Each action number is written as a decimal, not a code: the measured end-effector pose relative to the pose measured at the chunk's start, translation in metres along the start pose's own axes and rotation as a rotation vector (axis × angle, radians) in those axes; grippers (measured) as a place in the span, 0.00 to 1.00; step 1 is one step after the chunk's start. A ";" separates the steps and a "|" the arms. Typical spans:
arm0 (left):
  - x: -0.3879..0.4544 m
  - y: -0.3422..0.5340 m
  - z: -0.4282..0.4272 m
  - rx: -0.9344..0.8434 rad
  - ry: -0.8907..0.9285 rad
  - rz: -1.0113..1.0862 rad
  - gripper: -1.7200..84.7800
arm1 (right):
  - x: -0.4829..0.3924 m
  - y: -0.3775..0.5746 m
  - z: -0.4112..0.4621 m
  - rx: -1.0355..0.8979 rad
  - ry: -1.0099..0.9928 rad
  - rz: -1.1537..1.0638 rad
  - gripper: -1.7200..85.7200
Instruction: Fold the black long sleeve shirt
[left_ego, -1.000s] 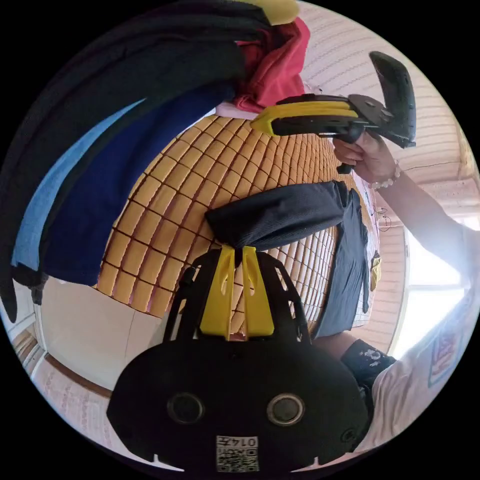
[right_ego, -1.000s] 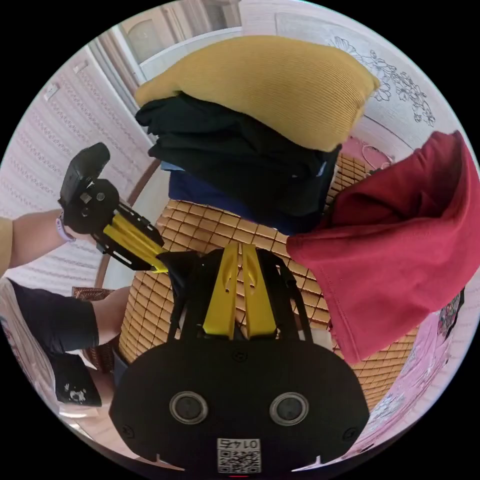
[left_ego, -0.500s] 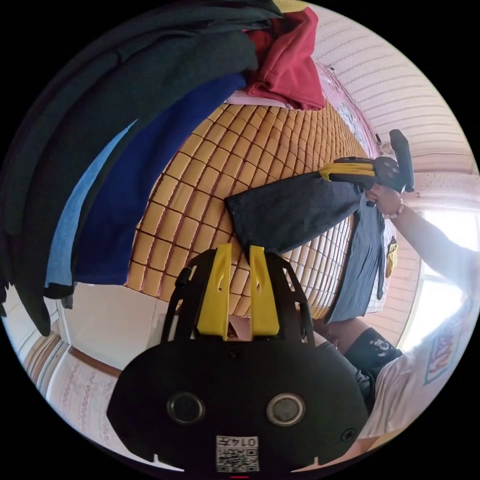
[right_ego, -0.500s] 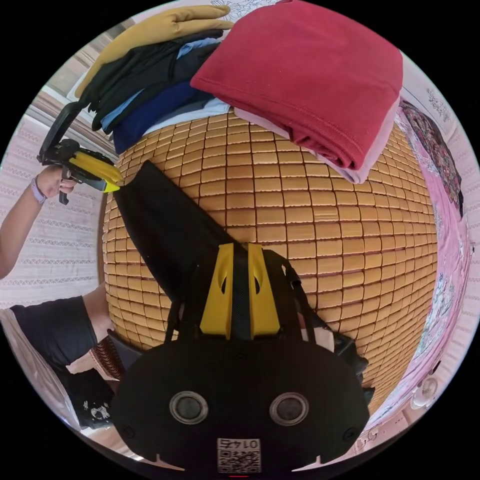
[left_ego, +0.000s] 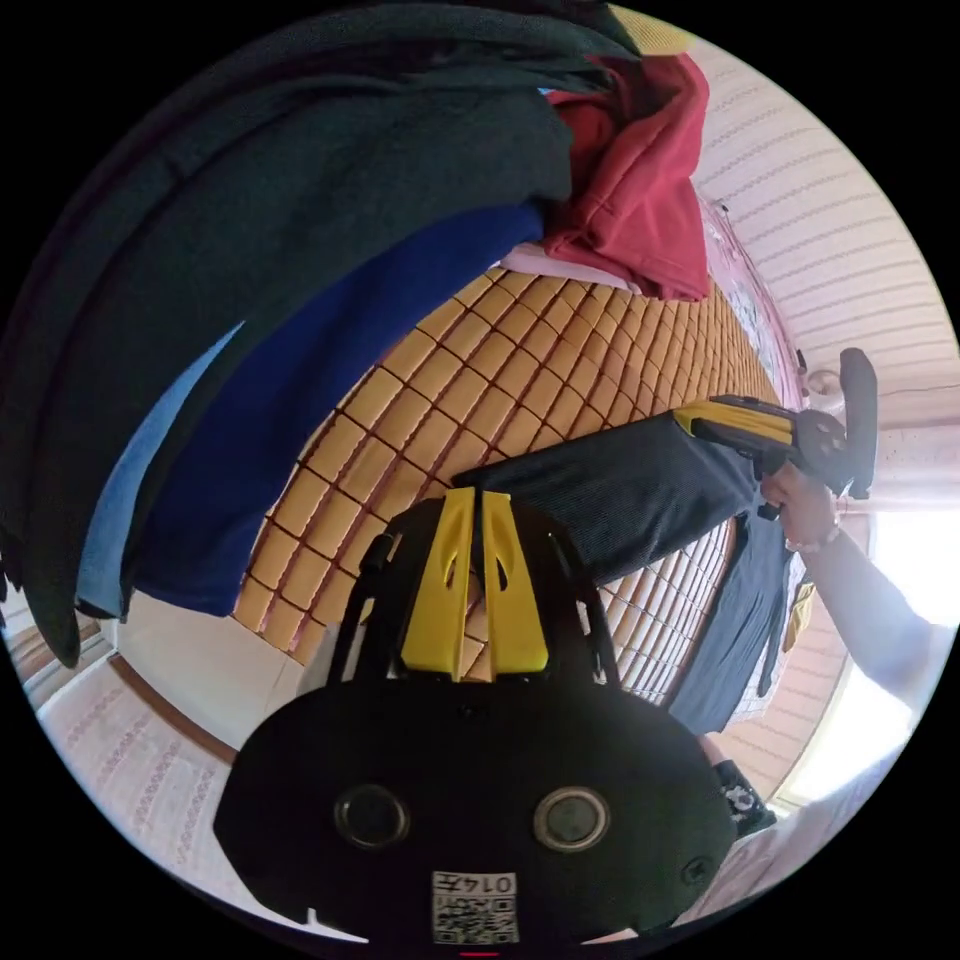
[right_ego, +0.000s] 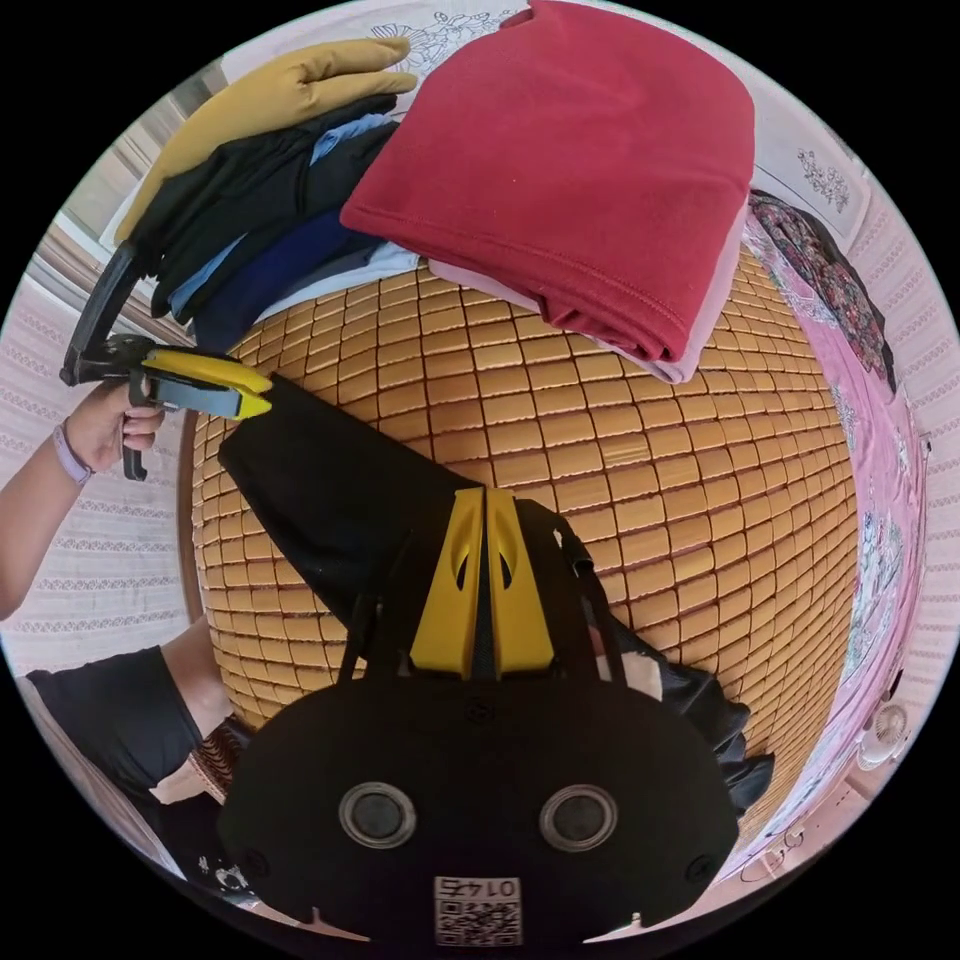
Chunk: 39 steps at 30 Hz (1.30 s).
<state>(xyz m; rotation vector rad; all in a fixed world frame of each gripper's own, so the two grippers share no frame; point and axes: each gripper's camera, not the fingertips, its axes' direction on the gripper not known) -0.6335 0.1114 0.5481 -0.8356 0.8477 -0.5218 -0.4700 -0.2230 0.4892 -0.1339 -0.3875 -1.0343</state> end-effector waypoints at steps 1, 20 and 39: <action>0.006 -0.003 0.003 -0.028 -0.019 0.038 0.02 | 0.002 0.005 0.005 -0.020 0.004 0.010 0.02; 0.112 0.114 0.023 0.066 0.043 0.218 0.04 | -0.007 0.451 -0.068 -0.072 -0.069 0.743 0.03; 0.249 0.253 0.184 -0.084 -0.018 0.688 0.01 | -0.112 0.706 -0.052 -0.107 0.075 1.210 0.02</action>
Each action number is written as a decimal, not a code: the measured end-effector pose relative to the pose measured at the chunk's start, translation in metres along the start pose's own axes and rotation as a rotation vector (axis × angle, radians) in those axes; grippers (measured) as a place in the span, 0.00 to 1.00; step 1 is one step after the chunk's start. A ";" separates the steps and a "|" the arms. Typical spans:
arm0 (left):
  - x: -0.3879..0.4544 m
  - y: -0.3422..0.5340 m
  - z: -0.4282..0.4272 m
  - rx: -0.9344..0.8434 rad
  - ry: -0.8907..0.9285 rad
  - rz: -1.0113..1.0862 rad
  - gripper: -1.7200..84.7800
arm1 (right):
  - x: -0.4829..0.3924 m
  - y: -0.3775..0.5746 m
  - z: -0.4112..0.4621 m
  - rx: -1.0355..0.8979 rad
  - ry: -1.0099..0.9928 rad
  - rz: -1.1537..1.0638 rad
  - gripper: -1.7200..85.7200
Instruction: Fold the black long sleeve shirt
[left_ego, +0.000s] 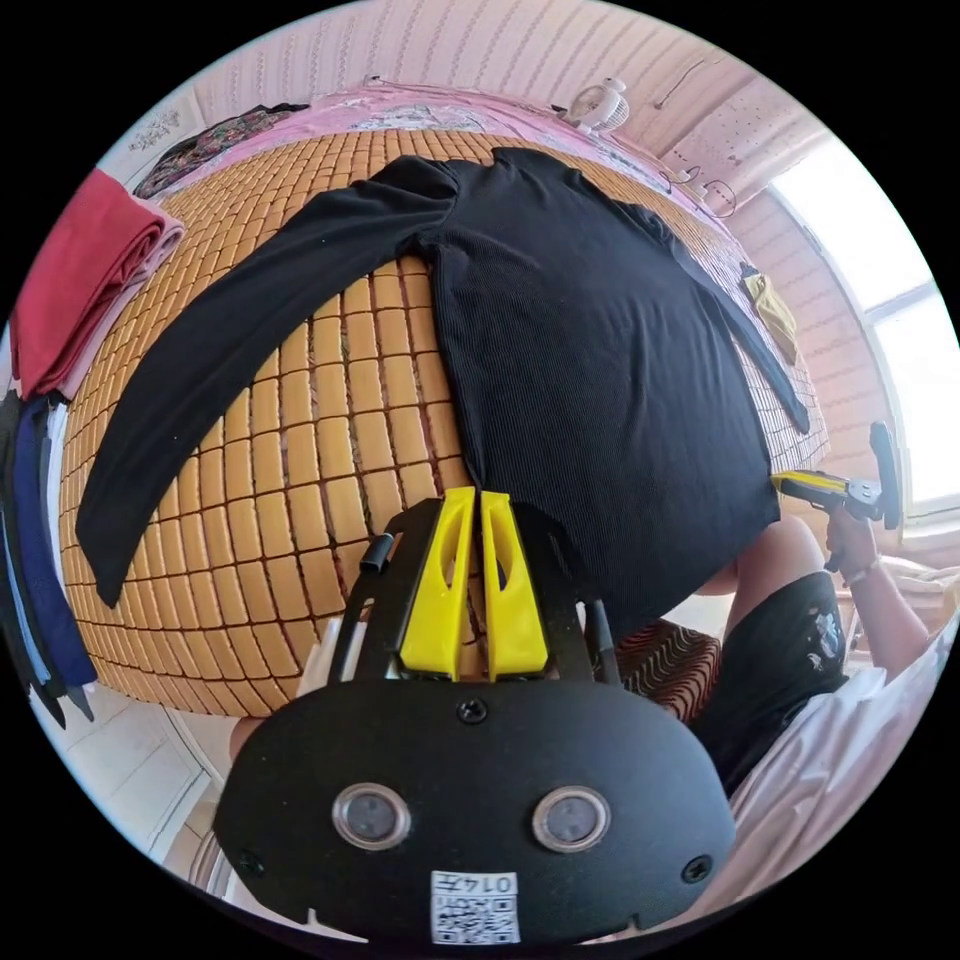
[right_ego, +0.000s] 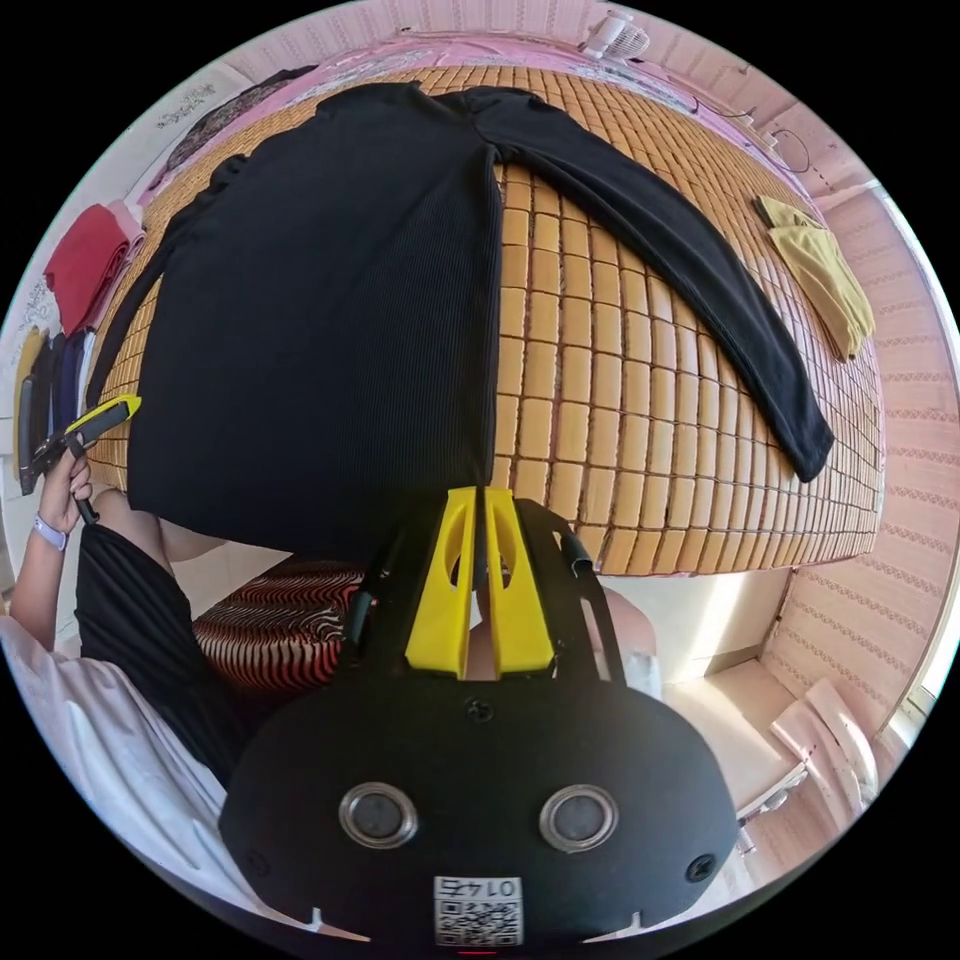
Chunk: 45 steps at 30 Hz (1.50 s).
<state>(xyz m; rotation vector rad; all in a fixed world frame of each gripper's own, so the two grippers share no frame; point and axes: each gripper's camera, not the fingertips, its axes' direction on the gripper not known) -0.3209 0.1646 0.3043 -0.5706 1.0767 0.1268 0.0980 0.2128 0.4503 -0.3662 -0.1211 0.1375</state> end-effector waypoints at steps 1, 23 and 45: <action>0.001 0.005 0.002 0.013 -0.001 -0.015 0.01 | 0.004 0.008 -0.001 0.026 -0.007 -0.008 0.02; 0.019 0.055 0.018 -0.013 -0.073 -0.029 0.05 | 0.045 0.072 0.016 -0.029 -0.160 0.086 0.04; -0.230 0.119 -0.143 0.706 -0.161 -0.662 0.05 | -0.040 0.054 -0.040 0.143 -0.114 0.008 0.09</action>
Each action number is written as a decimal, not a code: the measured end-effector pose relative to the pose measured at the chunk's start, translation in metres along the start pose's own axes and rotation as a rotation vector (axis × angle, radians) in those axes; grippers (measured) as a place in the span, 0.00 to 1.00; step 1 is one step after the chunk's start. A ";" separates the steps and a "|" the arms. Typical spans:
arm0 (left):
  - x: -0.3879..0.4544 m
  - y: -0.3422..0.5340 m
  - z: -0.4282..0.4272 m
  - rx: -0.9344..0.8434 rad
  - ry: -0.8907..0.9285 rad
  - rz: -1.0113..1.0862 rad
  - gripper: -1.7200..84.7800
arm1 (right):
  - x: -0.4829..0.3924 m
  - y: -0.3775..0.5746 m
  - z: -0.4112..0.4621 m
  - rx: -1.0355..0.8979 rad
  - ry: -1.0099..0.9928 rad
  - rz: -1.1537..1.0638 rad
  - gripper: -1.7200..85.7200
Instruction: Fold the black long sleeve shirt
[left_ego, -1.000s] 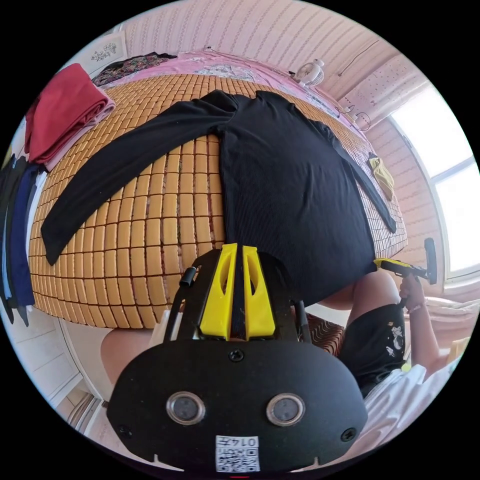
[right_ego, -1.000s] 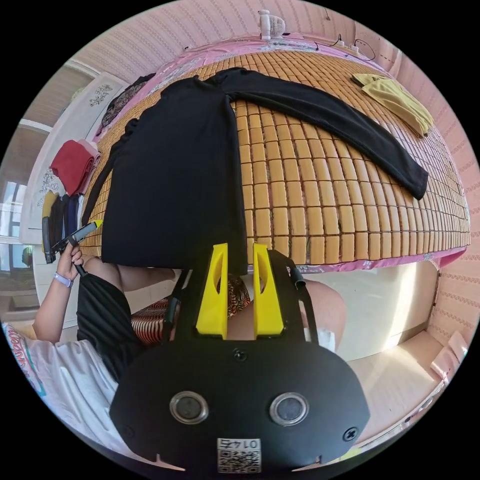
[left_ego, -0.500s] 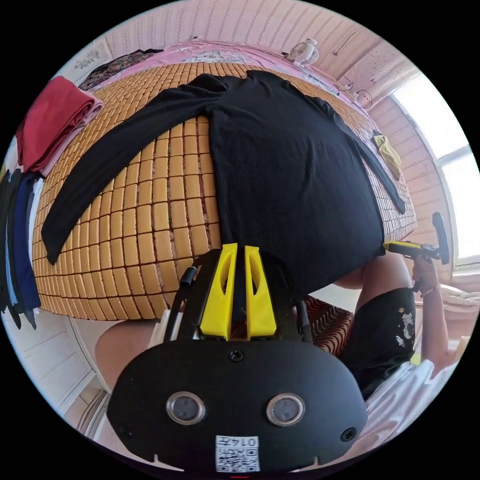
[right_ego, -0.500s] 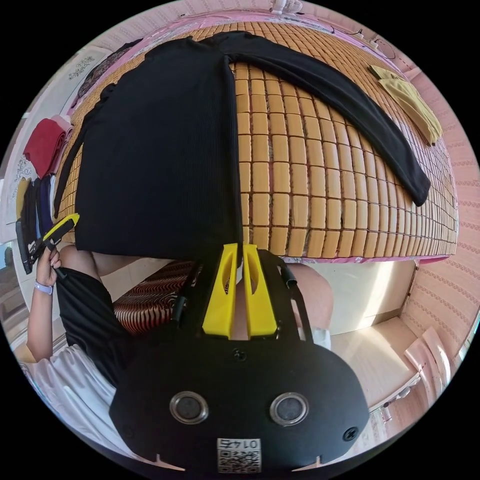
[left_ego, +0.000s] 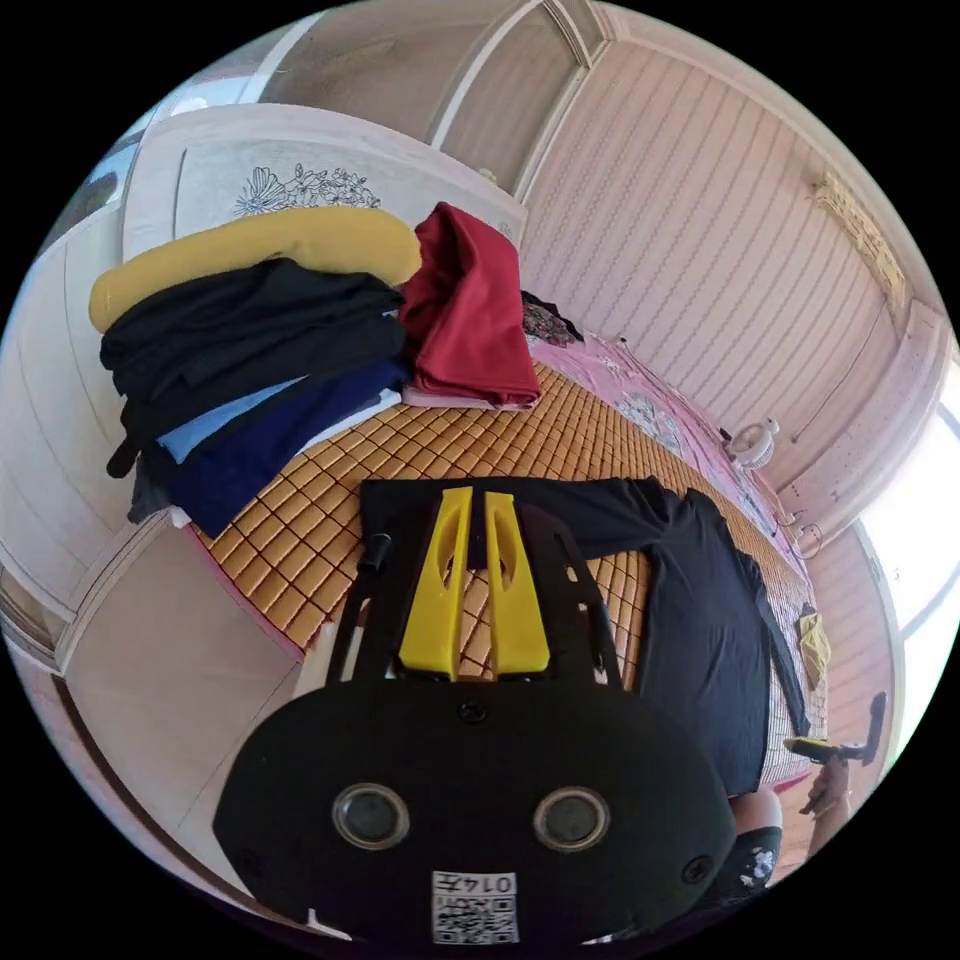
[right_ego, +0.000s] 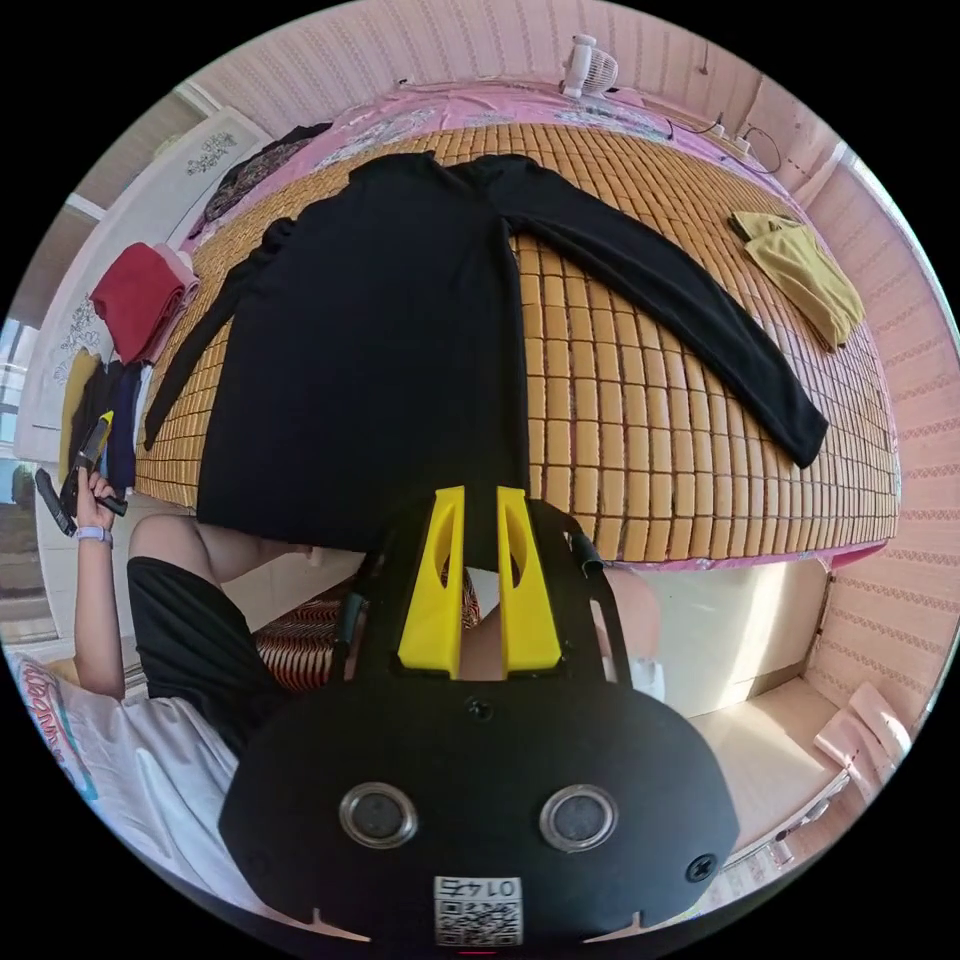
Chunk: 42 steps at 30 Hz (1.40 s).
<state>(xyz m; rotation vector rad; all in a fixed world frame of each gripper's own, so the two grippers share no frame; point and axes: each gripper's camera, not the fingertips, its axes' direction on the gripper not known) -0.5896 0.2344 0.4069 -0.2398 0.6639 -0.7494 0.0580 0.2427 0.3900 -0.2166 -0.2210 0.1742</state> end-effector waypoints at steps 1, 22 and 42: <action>-0.020 -0.005 0.001 -0.015 0.028 -0.061 0.06 | -0.021 -0.014 -0.002 0.008 -0.004 -0.049 0.09; -0.109 -0.043 0.070 -0.239 0.039 -0.088 0.12 | -0.582 -0.176 0.069 -0.077 -0.101 -1.269 0.09; -0.028 0.007 0.059 -0.030 -0.069 0.230 0.02 | -0.576 -0.189 0.069 0.059 -0.120 -1.158 0.01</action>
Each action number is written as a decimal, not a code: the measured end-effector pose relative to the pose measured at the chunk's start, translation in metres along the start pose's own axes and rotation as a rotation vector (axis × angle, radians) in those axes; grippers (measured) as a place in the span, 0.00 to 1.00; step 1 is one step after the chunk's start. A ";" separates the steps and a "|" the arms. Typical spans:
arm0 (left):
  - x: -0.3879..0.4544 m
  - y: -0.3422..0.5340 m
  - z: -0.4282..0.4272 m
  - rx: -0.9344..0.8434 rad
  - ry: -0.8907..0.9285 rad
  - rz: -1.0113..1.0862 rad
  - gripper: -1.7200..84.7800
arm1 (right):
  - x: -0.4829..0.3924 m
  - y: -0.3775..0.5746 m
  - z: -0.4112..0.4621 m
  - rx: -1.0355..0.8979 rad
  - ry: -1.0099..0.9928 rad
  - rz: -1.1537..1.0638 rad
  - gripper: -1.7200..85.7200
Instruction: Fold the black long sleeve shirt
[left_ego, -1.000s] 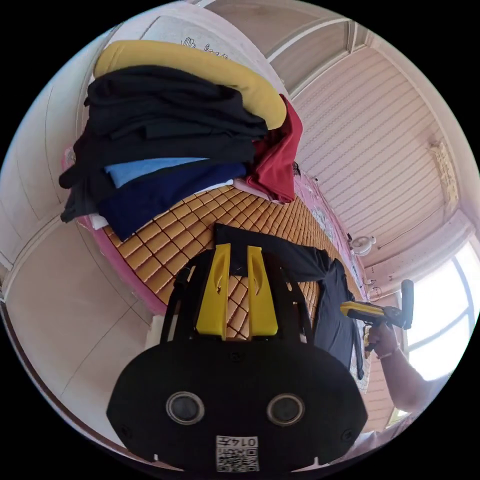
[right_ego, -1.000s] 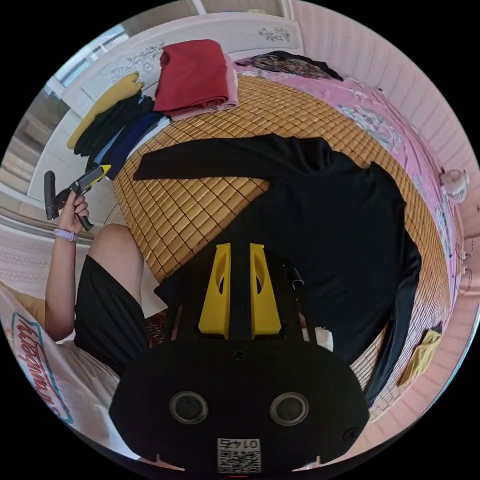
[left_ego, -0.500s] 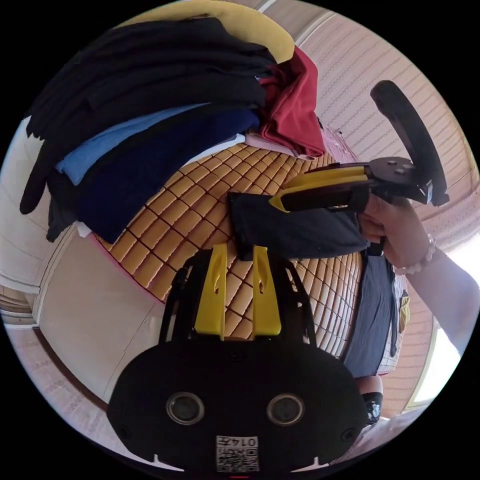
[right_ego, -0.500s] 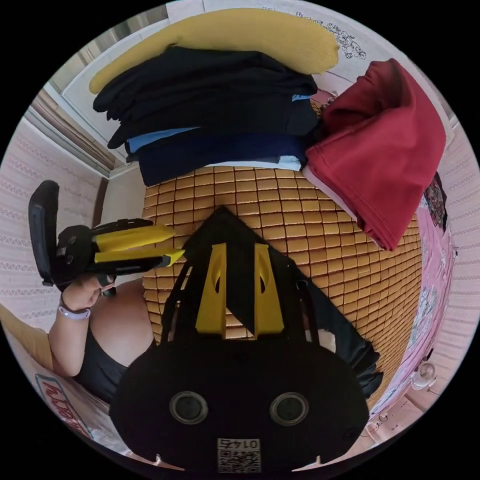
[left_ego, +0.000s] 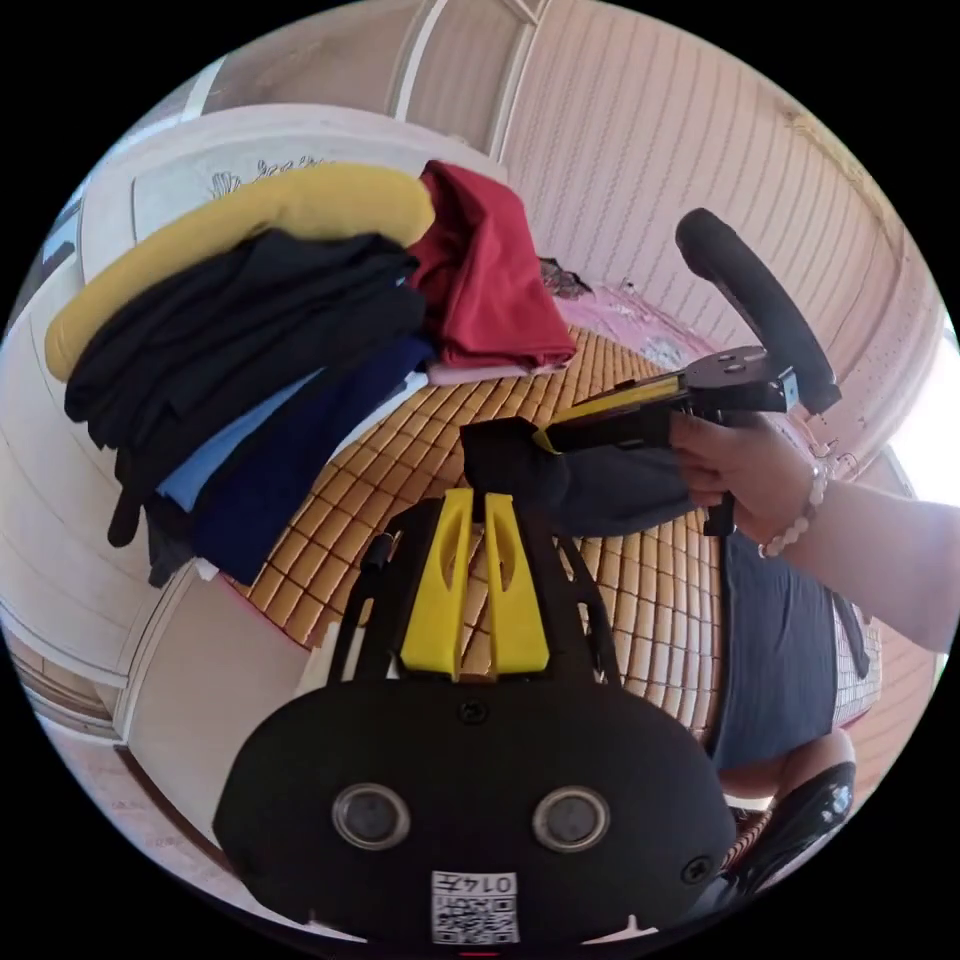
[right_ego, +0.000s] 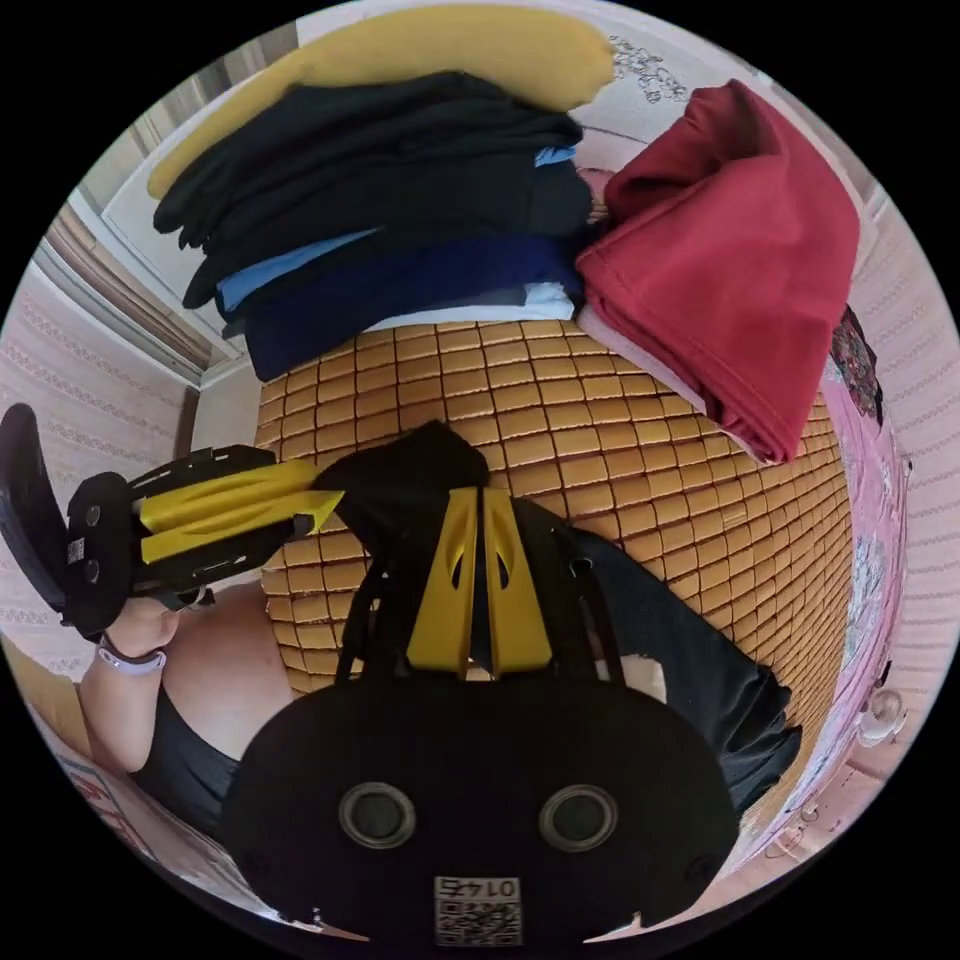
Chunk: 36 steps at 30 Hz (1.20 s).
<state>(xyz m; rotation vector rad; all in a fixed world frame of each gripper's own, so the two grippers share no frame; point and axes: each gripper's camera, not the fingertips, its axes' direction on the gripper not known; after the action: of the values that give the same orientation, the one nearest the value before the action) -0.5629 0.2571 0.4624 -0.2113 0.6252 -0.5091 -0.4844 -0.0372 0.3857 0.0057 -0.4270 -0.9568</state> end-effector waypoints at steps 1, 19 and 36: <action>0.019 0.002 -0.014 0.068 0.038 0.051 0.02 | 0.015 0.017 -0.026 0.080 -0.032 0.068 0.01; 0.320 0.153 -0.084 -0.112 0.995 0.738 0.07 | 0.017 0.557 -0.253 0.353 0.339 0.960 0.08; 0.356 0.098 0.092 -0.251 0.501 0.813 0.08 | 0.230 0.341 -0.170 0.243 0.184 0.499 0.12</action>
<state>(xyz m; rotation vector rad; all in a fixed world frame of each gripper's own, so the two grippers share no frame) -0.2221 0.1615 0.3228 -0.0484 1.1880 0.3217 -0.0401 -0.0516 0.3754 0.1980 -0.3484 -0.4046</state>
